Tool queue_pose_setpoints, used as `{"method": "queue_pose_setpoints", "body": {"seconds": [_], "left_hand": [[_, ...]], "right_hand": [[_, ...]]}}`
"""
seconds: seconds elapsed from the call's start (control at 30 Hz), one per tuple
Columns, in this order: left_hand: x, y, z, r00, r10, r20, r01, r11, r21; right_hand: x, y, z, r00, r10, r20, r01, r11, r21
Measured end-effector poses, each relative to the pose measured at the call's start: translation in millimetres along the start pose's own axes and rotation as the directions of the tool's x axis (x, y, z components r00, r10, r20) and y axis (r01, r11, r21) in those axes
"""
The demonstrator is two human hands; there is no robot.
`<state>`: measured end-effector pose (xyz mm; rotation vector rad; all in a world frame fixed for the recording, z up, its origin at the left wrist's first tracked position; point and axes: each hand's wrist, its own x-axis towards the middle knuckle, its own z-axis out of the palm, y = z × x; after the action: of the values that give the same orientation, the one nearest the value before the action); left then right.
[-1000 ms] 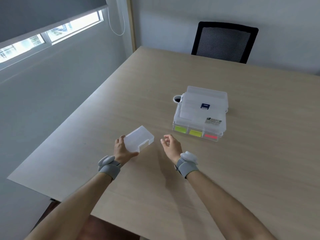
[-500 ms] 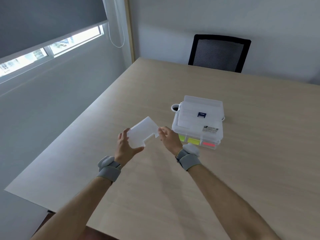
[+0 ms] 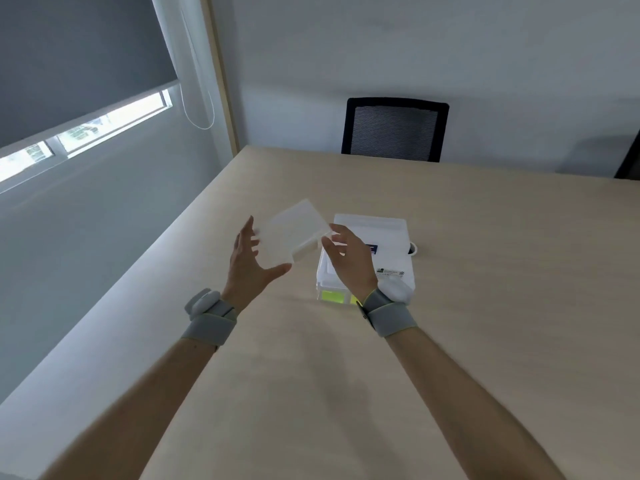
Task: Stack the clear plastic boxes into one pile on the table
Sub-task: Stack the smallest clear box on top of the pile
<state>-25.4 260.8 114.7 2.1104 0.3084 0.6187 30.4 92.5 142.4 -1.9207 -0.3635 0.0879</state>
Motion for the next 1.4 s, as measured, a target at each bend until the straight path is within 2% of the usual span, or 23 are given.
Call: {"method": "queue_pose_setpoints", "body": {"seconds": [0.27,0.5,0.63,0.7,0.9,1.4], "left_hand": [[33,36,35,0.988,0.076,0.138,-0.066,0.995,-0.076],[49,61,68,0.949,0.024,0.314,0.056,0.968,-0.243],[50,65,77,0.917,0.04,0.397,0.096,0.944,-0.316],[49,68,81,0.896,0.08,0.436,0.073,0.944,-0.322],[47,72,86,0.903,0.108,0.416,0.046,0.938,-0.344],[59,79,84,0.906,-0.014,0.422,0.131,0.959,-0.25]], "right_hand": [[7,9,-45,0.988,0.04,-0.149,-0.036,0.999,0.029],[8,18,-78,0.964,0.048,-0.263,-0.057,0.998,-0.026],[6,18,-85,0.959,0.086,-0.269,-0.101,0.994,-0.041],[5,19,-88,0.957,0.104,-0.27,-0.122,0.991,-0.048],[5,24,-88,0.954,0.142,-0.264,-0.166,0.984,-0.068],[22,19,-84,0.952,0.134,-0.276,-0.183,0.97,-0.16]]}}
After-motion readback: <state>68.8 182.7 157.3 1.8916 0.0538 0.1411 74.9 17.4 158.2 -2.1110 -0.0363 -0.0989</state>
